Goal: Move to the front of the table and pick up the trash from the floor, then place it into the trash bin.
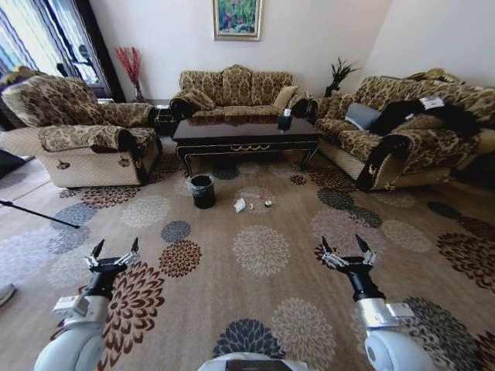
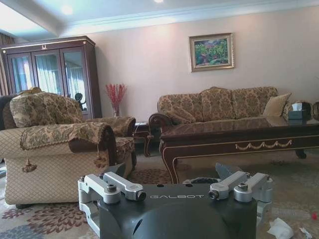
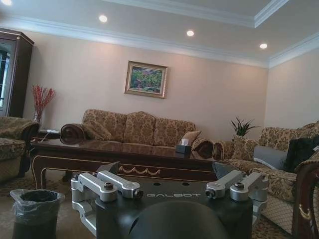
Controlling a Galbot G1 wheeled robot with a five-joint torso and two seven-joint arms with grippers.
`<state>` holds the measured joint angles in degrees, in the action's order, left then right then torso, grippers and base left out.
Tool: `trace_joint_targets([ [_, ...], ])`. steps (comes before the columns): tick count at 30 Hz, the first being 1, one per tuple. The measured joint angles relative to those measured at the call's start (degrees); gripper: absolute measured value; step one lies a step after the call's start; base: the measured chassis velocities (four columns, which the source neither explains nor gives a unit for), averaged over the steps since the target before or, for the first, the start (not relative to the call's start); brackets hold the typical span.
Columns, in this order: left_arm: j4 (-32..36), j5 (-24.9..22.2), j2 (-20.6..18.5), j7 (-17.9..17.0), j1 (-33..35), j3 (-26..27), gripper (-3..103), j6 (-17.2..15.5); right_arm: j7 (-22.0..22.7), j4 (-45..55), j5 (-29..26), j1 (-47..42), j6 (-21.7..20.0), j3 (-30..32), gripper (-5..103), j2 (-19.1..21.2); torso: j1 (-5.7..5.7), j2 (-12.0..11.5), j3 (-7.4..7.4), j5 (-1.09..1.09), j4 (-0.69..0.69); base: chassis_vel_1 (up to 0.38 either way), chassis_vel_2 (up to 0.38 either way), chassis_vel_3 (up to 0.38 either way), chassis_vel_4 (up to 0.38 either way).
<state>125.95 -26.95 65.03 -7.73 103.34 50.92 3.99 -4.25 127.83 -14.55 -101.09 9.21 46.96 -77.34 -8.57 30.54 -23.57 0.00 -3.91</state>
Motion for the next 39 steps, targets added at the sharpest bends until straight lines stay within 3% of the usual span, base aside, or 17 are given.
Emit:
trace_joint_targets([
  [25, 0.4, -0.7, 0.4, 0.9, 0.8, -0.2, 100, 0.8, -0.4, -0.3, 1.1, -0.4, 0.5, 0.0, 100, 0.3, 2.28, -5.9, 3.55, 0.00, 0.00, 0.000, 0.000, 0.000, 0.000],
  [31, 0.4, -0.4, 0.5, 1.0, 1.8, -0.4, 100, 1.3, -2.9, -1.4, 3.9, -0.6, 2.5, -0.1, 100, 1.2, 2.74, -7.3, 4.54, 0.00, 0.00, 0.000, 0.000, 0.000, 0.000],
  [39, 0.8, -0.2, 1.2, 1.1, 1.7, -1.1, 100, 1.0, -3.3, -2.4, 3.5, -0.3, 2.7, -0.3, 100, 1.8, 3.32, -9.0, 5.70, 0.01, 0.00, 0.000, 0.000, 0.000, 0.000],
])
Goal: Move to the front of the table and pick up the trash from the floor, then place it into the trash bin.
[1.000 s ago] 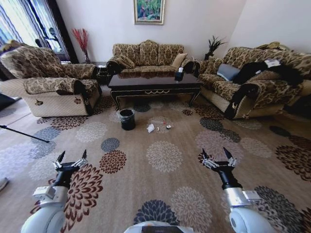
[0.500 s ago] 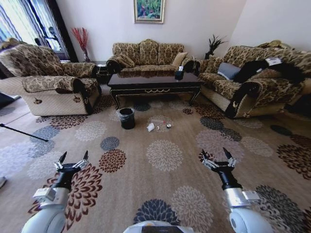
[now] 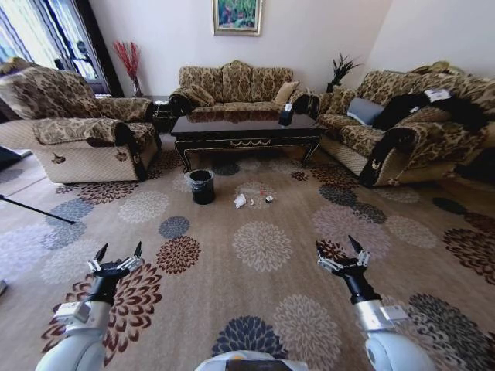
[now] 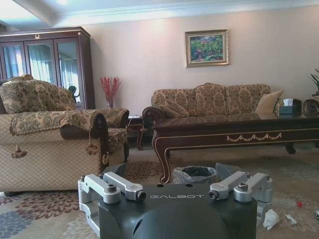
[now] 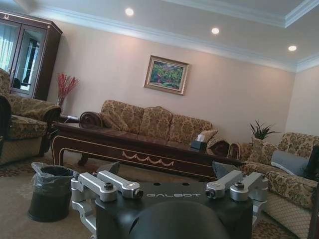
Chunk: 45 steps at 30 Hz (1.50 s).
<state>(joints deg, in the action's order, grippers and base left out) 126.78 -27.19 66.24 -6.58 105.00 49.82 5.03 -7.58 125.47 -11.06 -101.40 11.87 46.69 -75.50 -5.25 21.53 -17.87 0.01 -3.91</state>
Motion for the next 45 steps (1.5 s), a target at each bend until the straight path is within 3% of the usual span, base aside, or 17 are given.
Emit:
trace_joint_targets([
  [14, -0.8, 1.7, 0.8, -0.3, -2.1, -2.2, 100, -0.7, 0.4, -0.8, -0.5, -0.5, 0.1, 0.2, 100, -0.2, 1.12, -3.4, 2.25, -0.01, 0.00, 0.000, 0.000, 0.000, 0.000],
  [45, -1.0, 0.6, 0.3, -0.8, -3.4, -0.1, 100, -1.7, 0.5, -3.8, -2.3, 1.1, 0.9, -0.6, 100, 0.3, 3.19, -10.2, 7.00, 0.00, 0.00, 0.000, 0.000, 0.000, 0.000],
])
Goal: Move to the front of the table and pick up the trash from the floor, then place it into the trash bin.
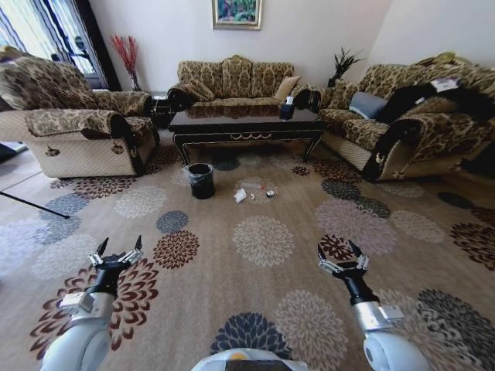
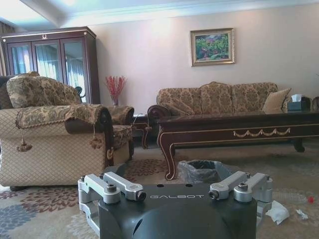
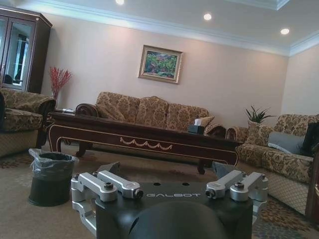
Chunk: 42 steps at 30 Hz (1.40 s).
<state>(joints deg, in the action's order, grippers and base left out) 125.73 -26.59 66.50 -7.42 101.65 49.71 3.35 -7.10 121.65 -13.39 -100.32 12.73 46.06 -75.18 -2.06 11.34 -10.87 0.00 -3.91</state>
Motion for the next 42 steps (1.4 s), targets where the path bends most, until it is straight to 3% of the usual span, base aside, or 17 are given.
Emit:
trace_joint_targets([
  [42, -1.0, 0.6, 0.3, 0.7, 0.9, -1.1, 100, 1.3, 0.3, 0.1, 1.4, -0.3, -0.5, 0.2, 100, -0.3, 1.57, -9.2, 7.63, 0.00, 0.00, 0.000, 0.000, 0.000, 0.000],
])
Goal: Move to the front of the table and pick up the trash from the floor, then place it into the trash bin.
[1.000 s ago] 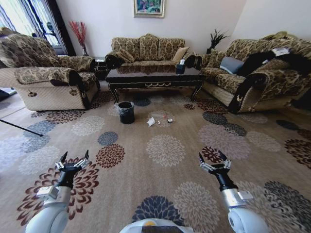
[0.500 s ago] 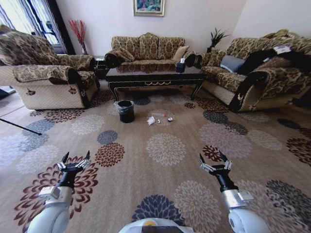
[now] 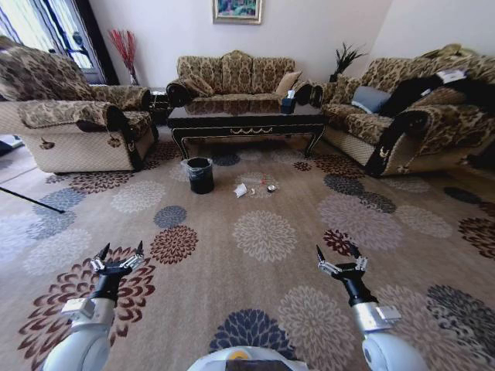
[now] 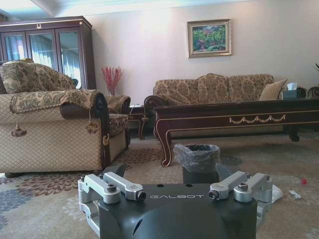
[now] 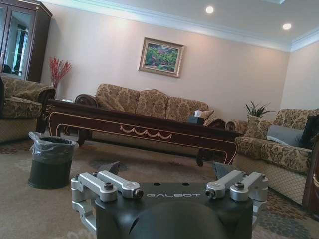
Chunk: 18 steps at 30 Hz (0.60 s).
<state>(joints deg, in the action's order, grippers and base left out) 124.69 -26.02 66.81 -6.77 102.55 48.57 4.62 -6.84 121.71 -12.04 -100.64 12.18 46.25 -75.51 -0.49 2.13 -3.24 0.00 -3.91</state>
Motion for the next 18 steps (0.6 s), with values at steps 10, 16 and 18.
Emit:
trace_joint_targets([
  [10, 0.0, -0.5, 0.0, -0.2, -0.1, 0.0, 100, 2.9, 0.0, 0.1, 0.6, -0.1, -0.4, -0.1, 100, -0.3, 0.02, -1.9, 1.85, 0.00, -0.01, 0.000, 0.000, 0.000, 0.000],
  [16, 0.2, -0.8, 0.2, -0.7, -0.1, -0.1, 100, 3.3, -0.1, 0.5, 0.6, -0.2, -0.5, 0.0, 100, -0.3, 0.02, -2.0, 1.95, 0.00, 0.00, 0.000, 0.000, 0.000, 0.000],
  [18, 0.2, -0.8, 0.2, -0.7, -0.1, -0.1, 100, 3.4, -0.3, 0.5, 0.4, -0.1, -0.5, 0.1, 100, -0.3, 0.01, -1.9, 1.91, 0.00, 0.00, 0.000, 0.000, 0.000, 0.000],
])
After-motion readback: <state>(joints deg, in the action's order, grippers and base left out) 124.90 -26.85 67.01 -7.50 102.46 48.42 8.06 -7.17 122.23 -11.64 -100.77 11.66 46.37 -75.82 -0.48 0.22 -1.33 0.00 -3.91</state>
